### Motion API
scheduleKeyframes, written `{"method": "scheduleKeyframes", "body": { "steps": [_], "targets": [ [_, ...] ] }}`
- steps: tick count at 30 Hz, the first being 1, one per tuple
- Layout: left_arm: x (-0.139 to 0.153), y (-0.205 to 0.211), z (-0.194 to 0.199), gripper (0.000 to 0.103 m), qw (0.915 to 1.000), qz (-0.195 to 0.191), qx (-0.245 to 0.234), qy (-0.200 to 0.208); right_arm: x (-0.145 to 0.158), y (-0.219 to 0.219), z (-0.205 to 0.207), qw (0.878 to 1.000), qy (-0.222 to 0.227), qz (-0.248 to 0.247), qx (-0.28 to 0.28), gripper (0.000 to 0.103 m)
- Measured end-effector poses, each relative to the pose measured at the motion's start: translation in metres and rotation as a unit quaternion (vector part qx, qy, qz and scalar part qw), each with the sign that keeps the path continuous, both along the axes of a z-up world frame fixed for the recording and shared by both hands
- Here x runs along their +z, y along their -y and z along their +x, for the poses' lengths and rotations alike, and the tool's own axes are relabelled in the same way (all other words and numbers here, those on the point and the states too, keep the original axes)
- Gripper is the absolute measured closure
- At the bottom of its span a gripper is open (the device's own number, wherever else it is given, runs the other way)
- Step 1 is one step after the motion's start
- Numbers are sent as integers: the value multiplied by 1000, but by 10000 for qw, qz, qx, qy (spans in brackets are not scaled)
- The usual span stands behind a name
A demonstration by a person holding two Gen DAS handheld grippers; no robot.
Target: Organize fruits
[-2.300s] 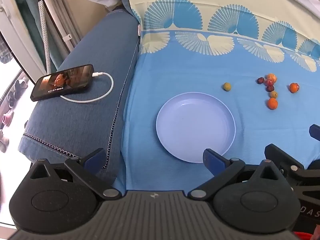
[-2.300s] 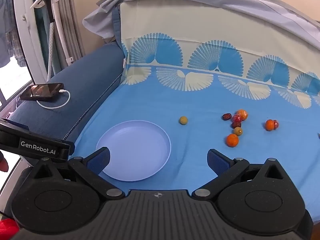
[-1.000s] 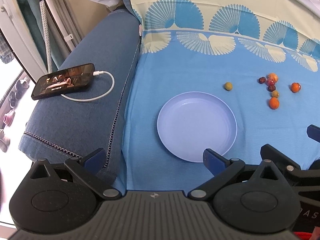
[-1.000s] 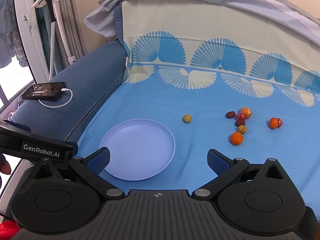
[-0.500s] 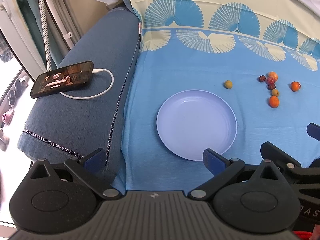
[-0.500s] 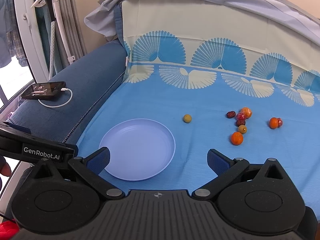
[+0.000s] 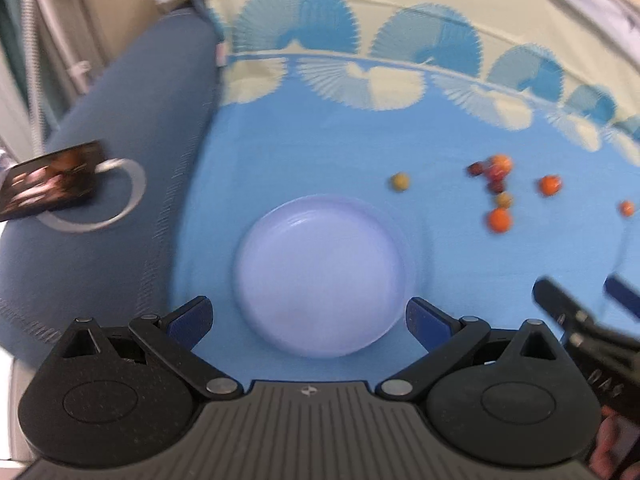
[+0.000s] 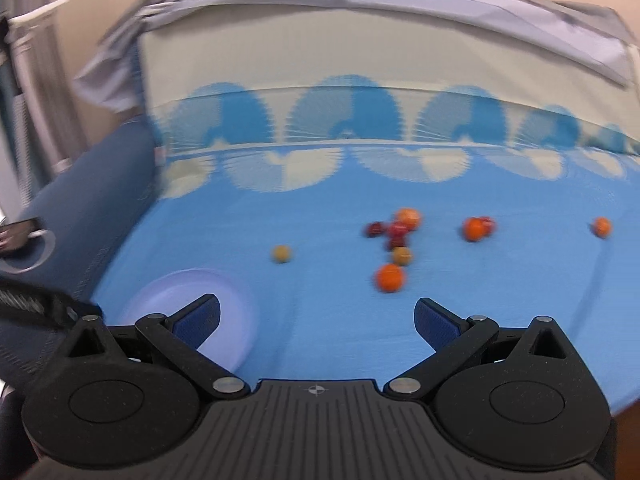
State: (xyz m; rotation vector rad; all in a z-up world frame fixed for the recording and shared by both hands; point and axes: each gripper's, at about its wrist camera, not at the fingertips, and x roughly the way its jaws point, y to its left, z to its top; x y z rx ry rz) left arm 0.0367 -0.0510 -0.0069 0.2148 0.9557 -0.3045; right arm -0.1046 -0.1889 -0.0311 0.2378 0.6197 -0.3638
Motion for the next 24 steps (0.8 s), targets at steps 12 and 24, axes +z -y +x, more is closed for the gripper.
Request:
{"method": "scheduleKeyframes", "body": {
  "steps": [12, 24],
  "targets": [
    [-82, 131, 128, 0, 9925, 554, -965, -513, -81, 87, 40, 9944, -616, 307, -799, 0],
    [-178, 179, 210, 0, 9819, 939, -1103, -1217, -141, 116, 122, 9928, -877, 376, -719, 0]
  ]
}}
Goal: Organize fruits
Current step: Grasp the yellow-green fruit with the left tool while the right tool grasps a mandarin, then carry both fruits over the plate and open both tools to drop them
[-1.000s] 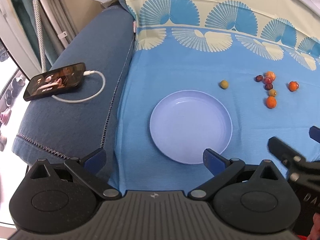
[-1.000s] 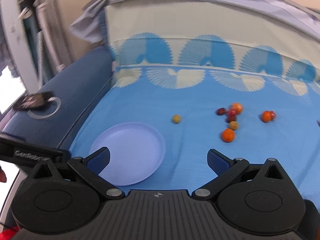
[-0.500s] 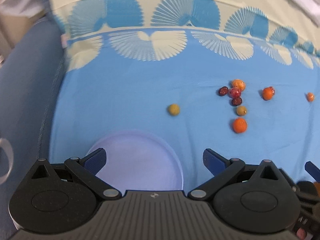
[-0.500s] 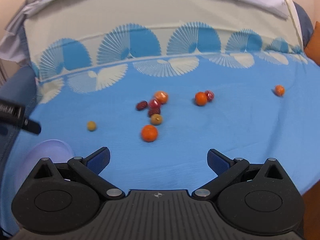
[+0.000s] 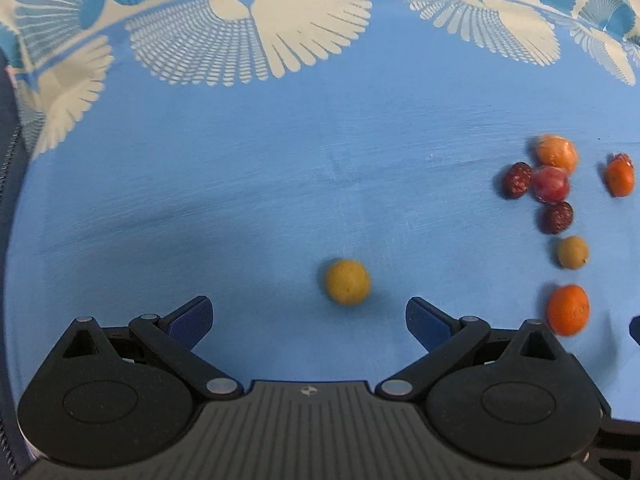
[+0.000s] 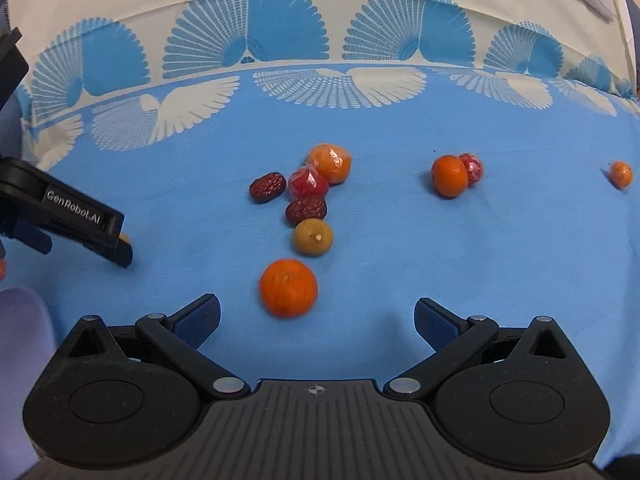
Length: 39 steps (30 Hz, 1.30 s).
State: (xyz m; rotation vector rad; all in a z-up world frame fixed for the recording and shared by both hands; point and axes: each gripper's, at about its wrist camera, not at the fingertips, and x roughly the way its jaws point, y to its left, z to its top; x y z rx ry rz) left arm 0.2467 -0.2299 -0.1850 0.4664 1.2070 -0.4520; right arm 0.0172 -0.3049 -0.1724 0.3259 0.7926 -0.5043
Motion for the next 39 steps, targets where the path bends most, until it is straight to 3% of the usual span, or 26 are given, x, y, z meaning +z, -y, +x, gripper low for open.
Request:
{"method": "scheduleKeyframes", "body": {
  "steps": [2, 3, 4, 5, 6, 7, 8, 10, 13, 20, 30, 39],
  "targets": [
    [-6, 3, 6, 0, 9999, -35, -78, -104, -10, 4, 12, 10000, -72, -39, 39, 1],
    [-8, 5, 8, 1, 9998, -56, -168, -119, -17, 5, 18, 9997, -169, -22, 183, 9],
    [-9, 5, 8, 6, 9995, -117, -285, -51, -23, 5, 20, 9989, -264, -131, 353, 11],
    [-7, 7, 6, 28, 9992, -159, -345, 78, -23, 1, 16, 9983, -136, -345, 456, 29],
    [-6, 6, 5, 43, 9991, -152, -377, 136, -21, -1, 12, 9977, -37, -423, 524, 50],
    [-4, 4, 4, 50, 9990, -190, -379, 171, -19, -2, 8, 9972, 17, -453, 593, 59],
    [-2, 4, 5, 75, 9989, -247, -356, 156, -17, -2, 5, 9971, 7, -458, 610, 68],
    [8, 4, 3, 75, 9984, -444, -314, 120, -10, 3, 1, 9979, -51, -242, 598, 68],
    [33, 9, -10, 76, 9949, -736, -575, 381, 12, 7, -14, 9990, -206, -31, 401, 68],
    [98, -20, -58, 76, 9857, -1533, -387, 581, 76, 1, -80, 9982, 193, -404, 405, 68],
    [169, -95, -111, 75, 9806, -1664, 145, 1025, 128, -41, -126, 9925, 674, -663, 768, 68],
    [202, -163, -164, 75, 9740, -1840, 451, 1246, 160, -103, -142, 9818, 1067, -677, 1421, 68]
  ]
}}
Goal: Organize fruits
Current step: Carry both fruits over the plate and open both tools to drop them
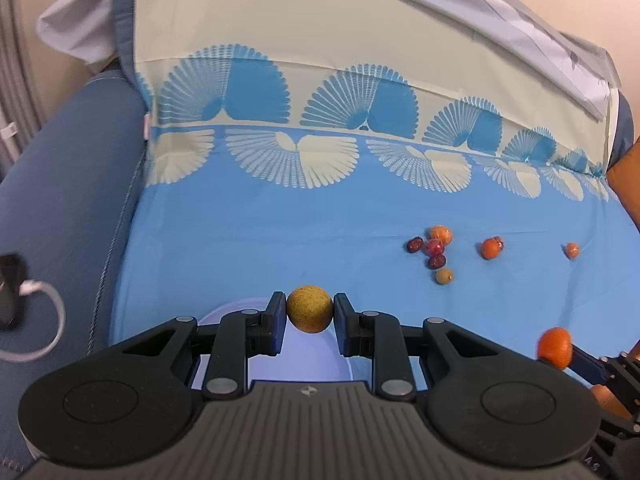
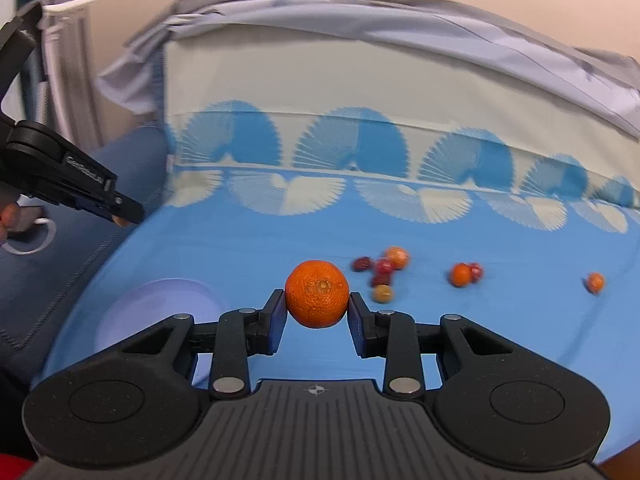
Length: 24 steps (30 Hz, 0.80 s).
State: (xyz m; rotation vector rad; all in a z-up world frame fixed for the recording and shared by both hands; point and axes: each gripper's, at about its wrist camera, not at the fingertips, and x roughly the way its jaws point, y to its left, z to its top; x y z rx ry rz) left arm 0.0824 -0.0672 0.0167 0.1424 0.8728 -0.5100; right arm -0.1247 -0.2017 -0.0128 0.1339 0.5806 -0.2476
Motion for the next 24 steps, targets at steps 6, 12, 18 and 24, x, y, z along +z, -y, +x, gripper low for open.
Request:
{"method": "scheduleKeyframes", "body": {
  "steps": [6, 12, 18, 24],
  "targets": [
    [5, -37, -32, 76, 9998, -99, 149, -37, 10, -33, -9, 9991, 41, 57, 419, 68],
    [11, -60, -49, 76, 9994, -215, 270, -31, 14, -54, -13, 9979, 55, -3, 639, 68],
    [14, -77, -57, 75, 9990, -235, 367, 27, 17, -68, -11, 9966, 43, -62, 817, 68],
    [13, -92, -58, 76, 9985, -222, 504, 24, 17, -79, -4, 9948, -23, -98, 1009, 68]
  ]
}}
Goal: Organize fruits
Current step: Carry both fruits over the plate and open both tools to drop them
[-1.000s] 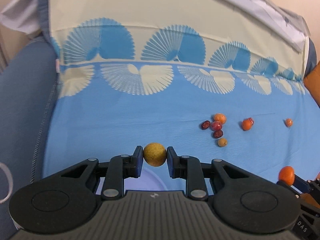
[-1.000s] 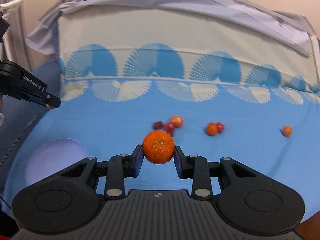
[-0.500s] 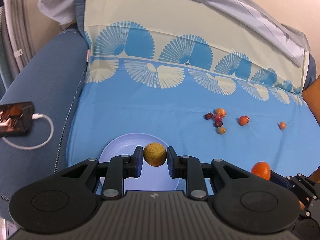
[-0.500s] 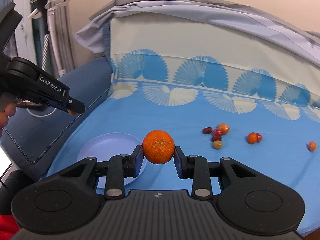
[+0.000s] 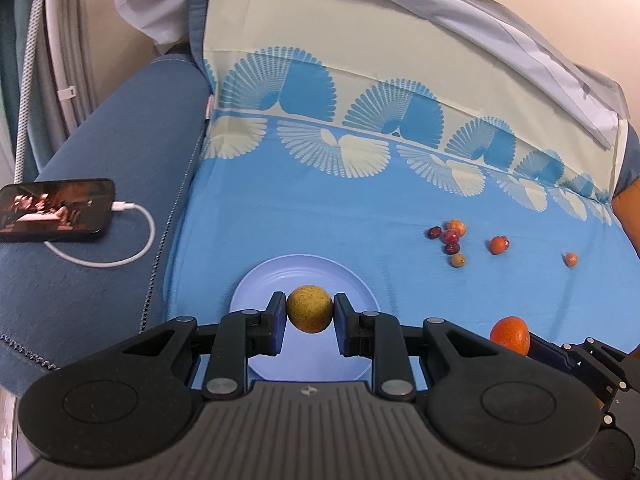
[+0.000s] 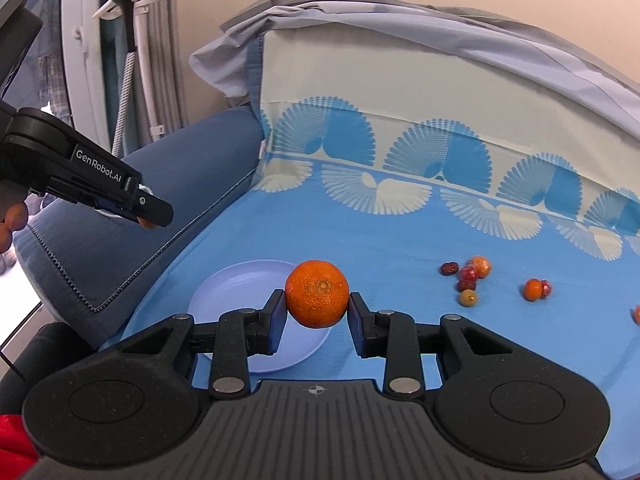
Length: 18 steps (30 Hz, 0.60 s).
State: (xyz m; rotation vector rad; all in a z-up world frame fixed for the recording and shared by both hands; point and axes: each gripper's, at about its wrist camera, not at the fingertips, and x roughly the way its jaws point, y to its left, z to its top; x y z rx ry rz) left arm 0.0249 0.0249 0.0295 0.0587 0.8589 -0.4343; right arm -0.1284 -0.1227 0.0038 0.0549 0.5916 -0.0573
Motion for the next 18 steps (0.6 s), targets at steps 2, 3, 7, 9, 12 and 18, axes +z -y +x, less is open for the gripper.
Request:
{"method": "scheduleKeyframes", "body": {
  "steps": [2, 3, 7, 9, 12, 18],
  "targets": [
    [-2, -5, 0, 76, 10000, 11, 54, 2, -1, -3, 1, 10000, -16, 6, 49, 68],
    [-3, -6, 1, 75, 10000, 13, 77, -13, -1, -5, 2, 10000, -30, 12, 82, 68],
    [-10, -13, 0, 75, 9997, 39, 213, -99, -5, -9, 6, 9998, -97, 54, 179, 68],
    [-14, -17, 0, 75, 9995, 27, 270, -151, -7, -12, 8, 9996, -127, 67, 223, 68],
    [-19, -19, 0, 76, 9992, 54, 323, -209, -10, -15, 12, 9994, -182, 95, 279, 68],
    [-33, -18, 2, 76, 9986, 223, 360, -319, -19, -18, 22, 9988, -314, 154, 346, 68]
  ]
}}
